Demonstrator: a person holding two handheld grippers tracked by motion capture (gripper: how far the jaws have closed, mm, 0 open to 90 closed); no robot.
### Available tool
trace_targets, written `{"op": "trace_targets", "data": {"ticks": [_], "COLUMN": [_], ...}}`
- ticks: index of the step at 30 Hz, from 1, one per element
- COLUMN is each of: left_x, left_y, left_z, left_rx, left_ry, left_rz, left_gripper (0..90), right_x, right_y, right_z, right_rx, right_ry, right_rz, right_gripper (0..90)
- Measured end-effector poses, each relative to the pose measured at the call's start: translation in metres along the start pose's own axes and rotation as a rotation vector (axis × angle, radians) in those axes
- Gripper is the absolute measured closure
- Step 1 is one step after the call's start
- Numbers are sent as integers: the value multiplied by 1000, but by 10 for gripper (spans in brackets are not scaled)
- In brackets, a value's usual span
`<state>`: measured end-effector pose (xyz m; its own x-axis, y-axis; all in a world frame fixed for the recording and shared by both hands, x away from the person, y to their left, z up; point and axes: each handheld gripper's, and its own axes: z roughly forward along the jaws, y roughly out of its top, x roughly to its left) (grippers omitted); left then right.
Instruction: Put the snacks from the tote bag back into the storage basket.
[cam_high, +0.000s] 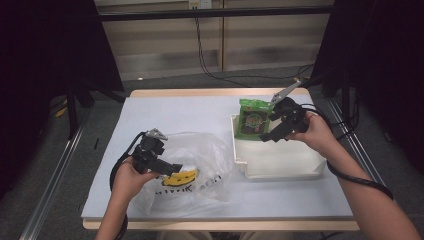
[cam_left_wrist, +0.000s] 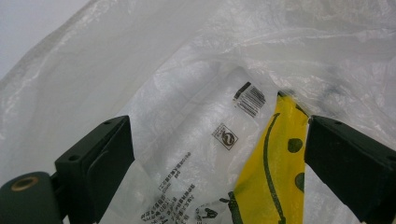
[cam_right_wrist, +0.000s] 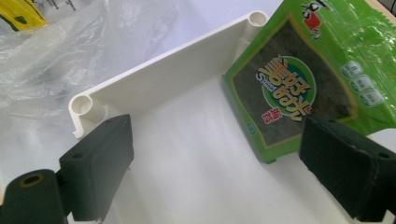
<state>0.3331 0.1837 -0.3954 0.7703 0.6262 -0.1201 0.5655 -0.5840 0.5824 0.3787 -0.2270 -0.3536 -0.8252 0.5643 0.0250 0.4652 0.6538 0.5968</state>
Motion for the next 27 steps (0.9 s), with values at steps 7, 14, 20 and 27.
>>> {"op": "trace_targets", "data": {"ticks": [7, 14, 20, 27], "left_x": [0, -1, -2, -2], "left_y": [0, 0, 0, 0], "left_z": [0, 0, 1, 1], "left_rx": [-2, 1, 8, 11], "left_ry": [-4, -1, 3, 0], "left_rz": [-3, -2, 2, 4], "left_gripper": [82, 82, 82, 82], "right_x": [5, 11, 16, 22], "right_y": [-8, -19, -29, -41], "right_z": [3, 7, 11, 13], "right_rx": [-12, -23, -41, -65], "right_ry": [-14, -1, 5, -7], "right_rz": [12, 47, 71, 94], "right_gripper": [81, 74, 74, 73]}}
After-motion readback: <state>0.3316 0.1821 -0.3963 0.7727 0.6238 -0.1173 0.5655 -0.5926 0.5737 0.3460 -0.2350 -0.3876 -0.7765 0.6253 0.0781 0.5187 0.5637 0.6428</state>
